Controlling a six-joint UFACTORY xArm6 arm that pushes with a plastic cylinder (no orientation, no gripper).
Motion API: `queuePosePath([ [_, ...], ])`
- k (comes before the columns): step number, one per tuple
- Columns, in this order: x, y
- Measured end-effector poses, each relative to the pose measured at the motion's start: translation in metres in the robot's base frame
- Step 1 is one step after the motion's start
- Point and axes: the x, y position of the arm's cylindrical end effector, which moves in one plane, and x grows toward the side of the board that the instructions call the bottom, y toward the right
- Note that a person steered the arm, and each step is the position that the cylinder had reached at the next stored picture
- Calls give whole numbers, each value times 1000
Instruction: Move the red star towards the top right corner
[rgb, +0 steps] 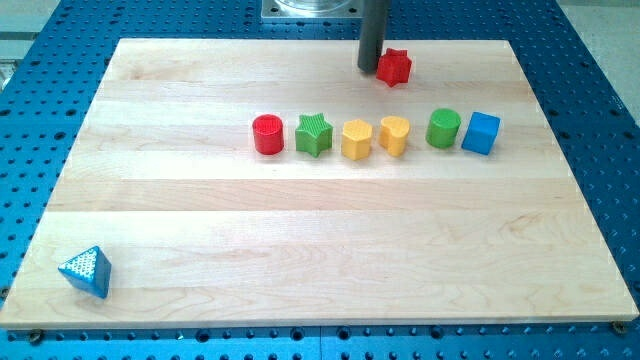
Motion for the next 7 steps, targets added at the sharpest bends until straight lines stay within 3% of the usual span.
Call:
queuePosePath([
  [1, 15, -12],
  [4, -3, 84],
  [5, 14, 62],
  [6, 44, 77],
  [7, 31, 105],
])
